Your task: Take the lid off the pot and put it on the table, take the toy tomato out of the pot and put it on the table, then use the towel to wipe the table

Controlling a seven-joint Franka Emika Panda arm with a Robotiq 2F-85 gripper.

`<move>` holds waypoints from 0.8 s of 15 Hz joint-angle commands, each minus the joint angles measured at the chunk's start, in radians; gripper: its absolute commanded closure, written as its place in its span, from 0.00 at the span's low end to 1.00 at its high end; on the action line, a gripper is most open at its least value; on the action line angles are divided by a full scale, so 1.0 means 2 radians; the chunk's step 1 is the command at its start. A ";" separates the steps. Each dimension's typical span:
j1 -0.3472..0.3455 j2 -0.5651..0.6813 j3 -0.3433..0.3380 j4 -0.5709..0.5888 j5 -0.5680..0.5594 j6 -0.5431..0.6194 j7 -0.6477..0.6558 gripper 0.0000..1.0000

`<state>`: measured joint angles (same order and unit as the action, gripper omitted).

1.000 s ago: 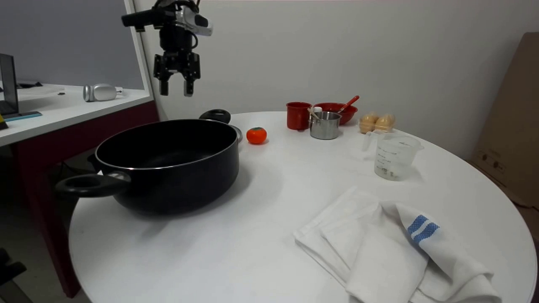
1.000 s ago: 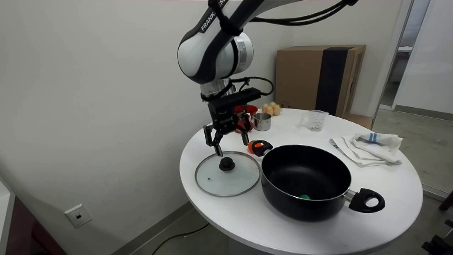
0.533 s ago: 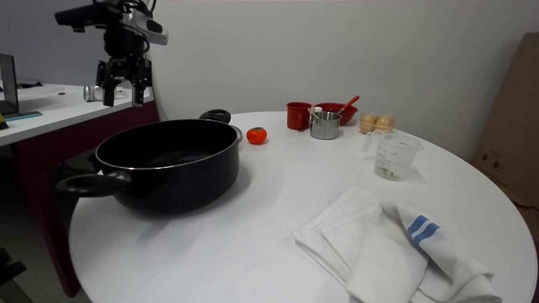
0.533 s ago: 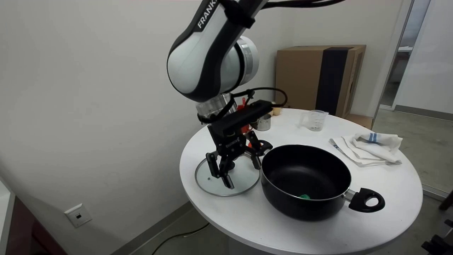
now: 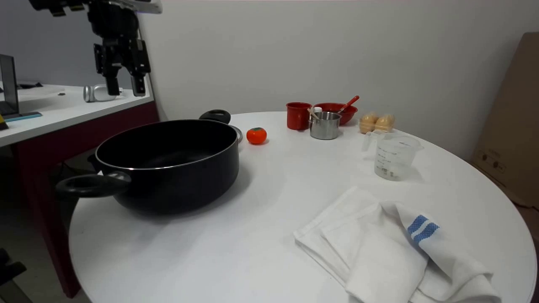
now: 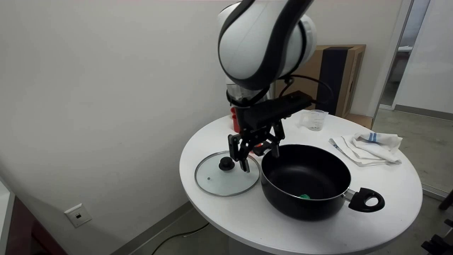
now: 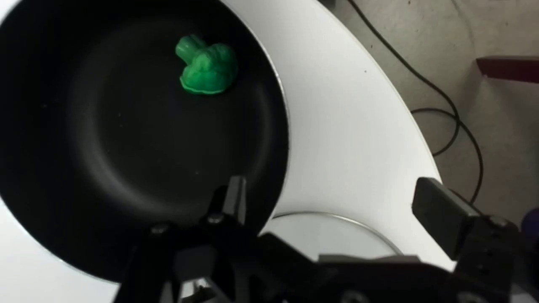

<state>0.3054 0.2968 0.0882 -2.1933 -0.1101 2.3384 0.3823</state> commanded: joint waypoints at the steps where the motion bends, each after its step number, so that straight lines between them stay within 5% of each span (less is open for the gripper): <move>1: -0.013 -0.106 -0.011 -0.126 -0.037 0.099 0.040 0.00; 6: -0.072 -0.223 -0.023 -0.263 -0.055 0.195 0.099 0.00; 9: -0.142 -0.284 -0.016 -0.324 -0.101 0.220 0.147 0.00; 12: -0.213 -0.282 -0.001 -0.291 -0.125 0.216 0.183 0.00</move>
<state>-0.0058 -0.2197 0.0531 -2.7744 -0.3078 2.7463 0.6651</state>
